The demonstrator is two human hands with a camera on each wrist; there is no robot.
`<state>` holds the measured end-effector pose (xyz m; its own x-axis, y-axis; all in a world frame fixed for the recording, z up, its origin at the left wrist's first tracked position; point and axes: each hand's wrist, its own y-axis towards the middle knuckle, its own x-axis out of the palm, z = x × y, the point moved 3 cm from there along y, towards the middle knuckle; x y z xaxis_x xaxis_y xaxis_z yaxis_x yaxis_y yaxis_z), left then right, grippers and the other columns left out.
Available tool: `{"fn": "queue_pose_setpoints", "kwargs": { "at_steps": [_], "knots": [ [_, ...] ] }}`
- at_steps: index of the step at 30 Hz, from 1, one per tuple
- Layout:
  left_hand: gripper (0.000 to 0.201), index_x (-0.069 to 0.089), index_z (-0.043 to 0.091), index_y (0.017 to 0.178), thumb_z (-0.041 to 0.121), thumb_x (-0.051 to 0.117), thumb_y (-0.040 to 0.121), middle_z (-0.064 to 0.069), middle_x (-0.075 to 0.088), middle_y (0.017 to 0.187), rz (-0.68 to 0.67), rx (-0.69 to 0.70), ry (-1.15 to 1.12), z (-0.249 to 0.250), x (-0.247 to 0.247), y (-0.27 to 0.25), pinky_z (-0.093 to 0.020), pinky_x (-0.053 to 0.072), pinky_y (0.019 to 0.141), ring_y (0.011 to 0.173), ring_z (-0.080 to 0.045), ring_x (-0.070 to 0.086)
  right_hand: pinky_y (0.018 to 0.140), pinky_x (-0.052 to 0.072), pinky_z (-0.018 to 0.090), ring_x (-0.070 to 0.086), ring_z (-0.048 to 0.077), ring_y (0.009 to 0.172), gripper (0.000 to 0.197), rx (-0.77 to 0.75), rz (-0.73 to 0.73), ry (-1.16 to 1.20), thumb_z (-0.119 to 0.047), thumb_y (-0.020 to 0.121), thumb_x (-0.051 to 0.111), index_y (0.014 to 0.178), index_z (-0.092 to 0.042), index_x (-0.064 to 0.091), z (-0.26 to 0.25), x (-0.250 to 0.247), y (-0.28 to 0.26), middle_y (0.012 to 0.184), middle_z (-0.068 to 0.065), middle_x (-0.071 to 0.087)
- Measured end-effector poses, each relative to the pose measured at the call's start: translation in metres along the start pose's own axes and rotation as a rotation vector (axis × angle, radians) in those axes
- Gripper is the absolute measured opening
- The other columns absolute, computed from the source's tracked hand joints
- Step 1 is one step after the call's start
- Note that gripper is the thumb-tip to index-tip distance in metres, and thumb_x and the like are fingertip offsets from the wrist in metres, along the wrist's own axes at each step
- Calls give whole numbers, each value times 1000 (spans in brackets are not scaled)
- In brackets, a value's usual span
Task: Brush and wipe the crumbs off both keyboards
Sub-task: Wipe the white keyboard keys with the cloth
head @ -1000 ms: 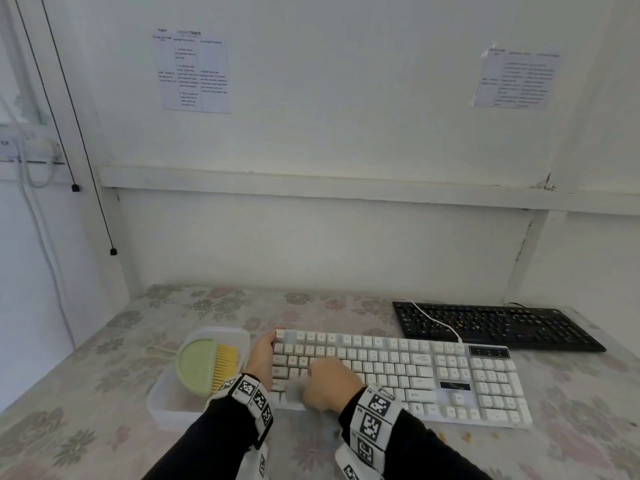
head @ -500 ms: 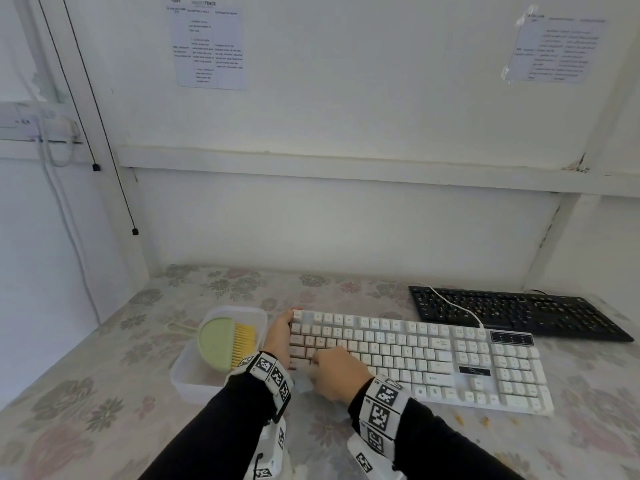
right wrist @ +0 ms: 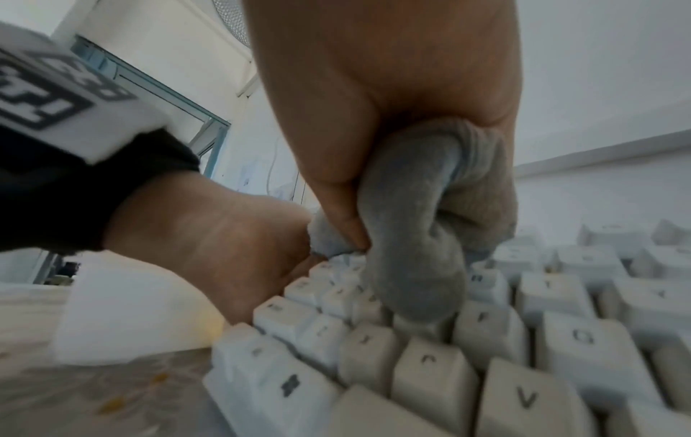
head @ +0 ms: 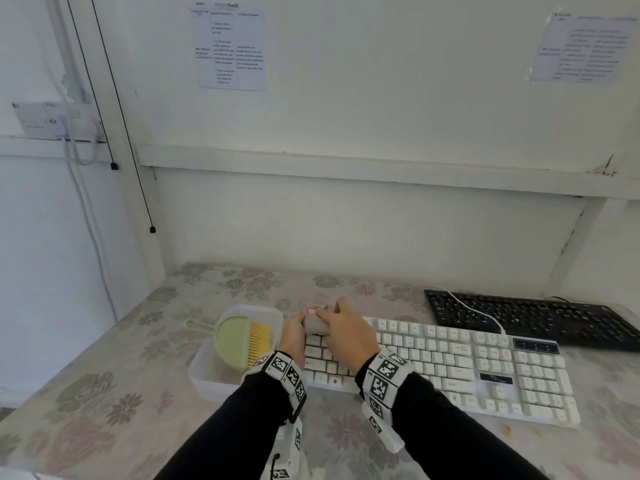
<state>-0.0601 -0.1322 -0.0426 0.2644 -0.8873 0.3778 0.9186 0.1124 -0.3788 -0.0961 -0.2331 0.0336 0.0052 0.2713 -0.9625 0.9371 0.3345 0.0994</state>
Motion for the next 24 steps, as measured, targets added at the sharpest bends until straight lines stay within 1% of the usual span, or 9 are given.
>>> {"fn": "queue_pose_setpoints", "kwargs": {
  "at_steps": [2, 4, 6, 10, 12, 15, 18, 22, 24],
  "knots": [
    [25, 69, 14, 94, 22, 45, 96, -18, 67, 107, 5, -5, -38, 2, 1, 0, -43, 50, 82, 89, -31, 63, 76, 47, 34, 54, 27, 99, 45, -35, -46, -47, -9, 91, 44, 132, -28, 47, 0, 3, -5, 122, 7, 37],
    [22, 67, 17, 92, 21, 47, 96, -14, 70, 86, -6, -24, -75, 1, 1, 1, -32, 52, 59, 65, -24, 65, 76, 45, 33, 54, 26, 101, 46, -71, -121, -87, -7, 90, 45, 131, -27, 49, -2, 7, -12, 122, 6, 38],
    [20, 68, 16, 90, 21, 50, 95, -10, 69, 68, -3, -45, -101, 1, 2, -1, -27, 50, 48, 49, -21, 63, 83, 47, 35, 55, 27, 103, 43, -80, -206, -106, -6, 89, 46, 128, -23, 53, -4, 13, -21, 122, 6, 40],
    [30, 71, 15, 73, 27, 52, 93, -15, 69, 64, -17, -97, -95, 1, 4, -9, -40, 51, 71, 53, -28, 64, 97, 44, 42, 51, 28, 114, 39, -67, -413, -182, -10, 89, 50, 126, -21, 57, -6, 29, -38, 126, 4, 46],
    [35, 72, 15, 68, 27, 52, 93, -15, 68, 62, -49, -105, -103, 3, 6, -13, -39, 51, 71, 51, -28, 64, 95, 46, 41, 52, 28, 114, 39, -38, -427, -182, -9, 89, 48, 125, -20, 57, -6, 26, -39, 129, 4, 48],
    [26, 68, 14, 81, 23, 48, 95, -13, 67, 66, -34, -85, -119, 6, 5, -17, -33, 49, 59, 53, -26, 63, 85, 49, 35, 57, 25, 103, 37, -6, -201, -59, -6, 89, 47, 120, -22, 59, -7, 5, -28, 123, 5, 49],
    [28, 68, 11, 94, 22, 42, 94, -15, 68, 83, -10, -61, -103, 8, 2, -17, -38, 48, 71, 77, -29, 61, 78, 48, 33, 54, 24, 97, 41, -22, 0, 21, -12, 90, 47, 129, -25, 48, -7, -5, -13, 122, 5, 40],
    [20, 66, 12, 94, 18, 47, 92, -14, 67, 89, -31, -37, -110, 10, 2, -21, -33, 51, 70, 78, -26, 61, 87, 46, 37, 50, 30, 107, 51, -35, -176, -63, -14, 92, 45, 140, -19, 31, -5, 10, -10, 130, 11, 30],
    [16, 68, 13, 89, 17, 53, 91, -15, 68, 81, -7, -55, -106, 9, 1, -18, -34, 53, 68, 74, -28, 60, 91, 46, 38, 51, 31, 107, 50, -70, -257, -81, -13, 91, 46, 140, -16, 31, -5, 15, -14, 131, 11, 28]
  ]
}}
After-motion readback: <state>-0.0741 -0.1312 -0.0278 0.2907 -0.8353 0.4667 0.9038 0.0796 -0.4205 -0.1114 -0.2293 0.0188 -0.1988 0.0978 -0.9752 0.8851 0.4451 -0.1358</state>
